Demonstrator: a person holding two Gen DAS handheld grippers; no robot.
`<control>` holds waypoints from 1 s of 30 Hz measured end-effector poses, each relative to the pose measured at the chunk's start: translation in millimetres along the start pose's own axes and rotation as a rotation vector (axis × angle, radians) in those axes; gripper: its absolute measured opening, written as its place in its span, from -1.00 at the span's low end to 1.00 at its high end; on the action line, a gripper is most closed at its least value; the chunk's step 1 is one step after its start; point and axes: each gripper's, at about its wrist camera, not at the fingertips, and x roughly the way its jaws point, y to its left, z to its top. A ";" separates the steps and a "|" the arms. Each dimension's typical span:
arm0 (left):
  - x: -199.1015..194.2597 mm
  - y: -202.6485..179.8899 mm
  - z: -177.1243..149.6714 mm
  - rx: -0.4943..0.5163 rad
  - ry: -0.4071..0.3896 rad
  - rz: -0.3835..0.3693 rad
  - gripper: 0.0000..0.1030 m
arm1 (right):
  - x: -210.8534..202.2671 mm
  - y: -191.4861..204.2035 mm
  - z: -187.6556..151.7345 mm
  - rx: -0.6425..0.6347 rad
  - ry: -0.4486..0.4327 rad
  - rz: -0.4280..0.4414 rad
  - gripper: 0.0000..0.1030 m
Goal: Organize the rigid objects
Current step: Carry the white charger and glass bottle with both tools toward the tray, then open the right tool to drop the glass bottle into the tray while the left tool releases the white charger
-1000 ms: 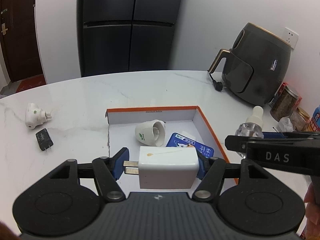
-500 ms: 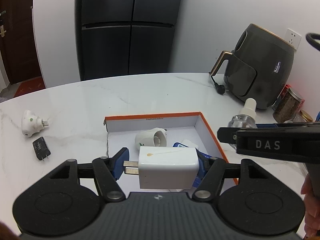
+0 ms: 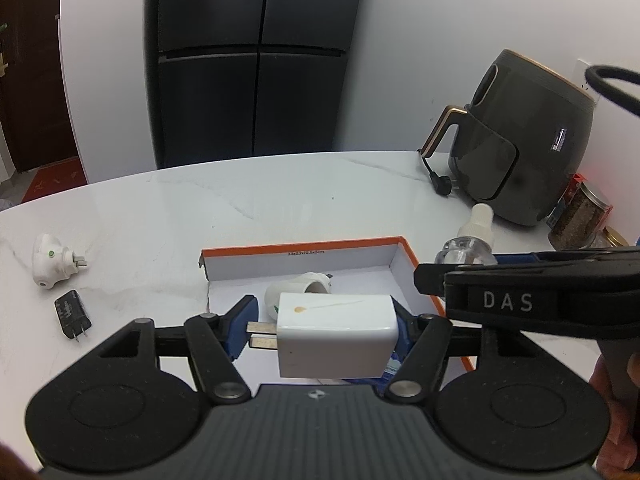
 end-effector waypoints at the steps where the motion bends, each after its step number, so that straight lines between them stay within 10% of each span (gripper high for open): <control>1: 0.9 0.4 0.2 -0.002 0.001 0.000 0.31 | 1.9 -0.3 0.6 0.002 0.003 0.001 0.26; 30: 19.0 -8.0 -4.2 0.003 0.032 -0.021 0.31 | 43.3 -6.2 16.7 -0.018 0.028 0.003 0.33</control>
